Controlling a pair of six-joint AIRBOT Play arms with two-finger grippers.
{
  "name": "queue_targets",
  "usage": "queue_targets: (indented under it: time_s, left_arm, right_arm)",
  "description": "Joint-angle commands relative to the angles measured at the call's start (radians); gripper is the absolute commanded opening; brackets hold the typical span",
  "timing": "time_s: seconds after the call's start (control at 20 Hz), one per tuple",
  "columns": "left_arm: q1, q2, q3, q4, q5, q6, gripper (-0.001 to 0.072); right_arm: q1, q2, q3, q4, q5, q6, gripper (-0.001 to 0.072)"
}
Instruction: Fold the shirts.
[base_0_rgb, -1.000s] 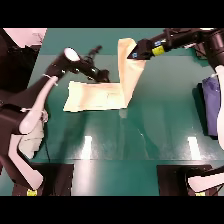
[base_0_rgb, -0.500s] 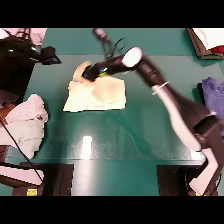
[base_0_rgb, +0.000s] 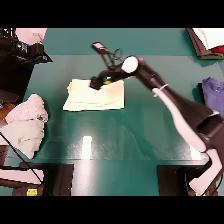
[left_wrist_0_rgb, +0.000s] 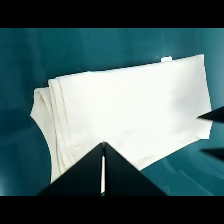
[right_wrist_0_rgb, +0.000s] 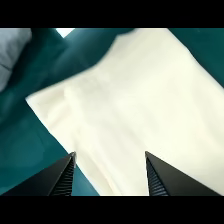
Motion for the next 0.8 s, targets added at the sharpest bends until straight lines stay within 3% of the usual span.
queue_targets:
  time_s: [0.0,0.15,0.25,0.45,0.75]
  left_arm:
    - [0.002,0.003,-0.003,-0.014,-0.007,0.002,0.0022]
    - [0.002,0.002,-0.008,-0.014,-0.005,0.003,0.0022]
    - [0.002,0.002,-0.008,-0.014,0.002,0.003,0.0022]
    - [0.002,0.002,-0.008,-0.014,0.004,0.002,0.0022]
    - [-0.021,0.002,-0.008,-0.014,0.005,0.003,0.0022]
  right_arm:
    - [-0.175,0.119,-0.199,-0.042,0.172,0.057,0.0514]
    - [-0.325,0.164,-0.355,0.023,0.117,0.148,0.0519]
    - [-0.389,0.154,-0.432,0.152,0.053,0.15,0.0703]
    - [-0.406,0.065,-0.488,0.332,0.032,0.147,0.0696]
    - [-0.266,-0.121,-0.298,0.42,0.029,0.147,0.0695]
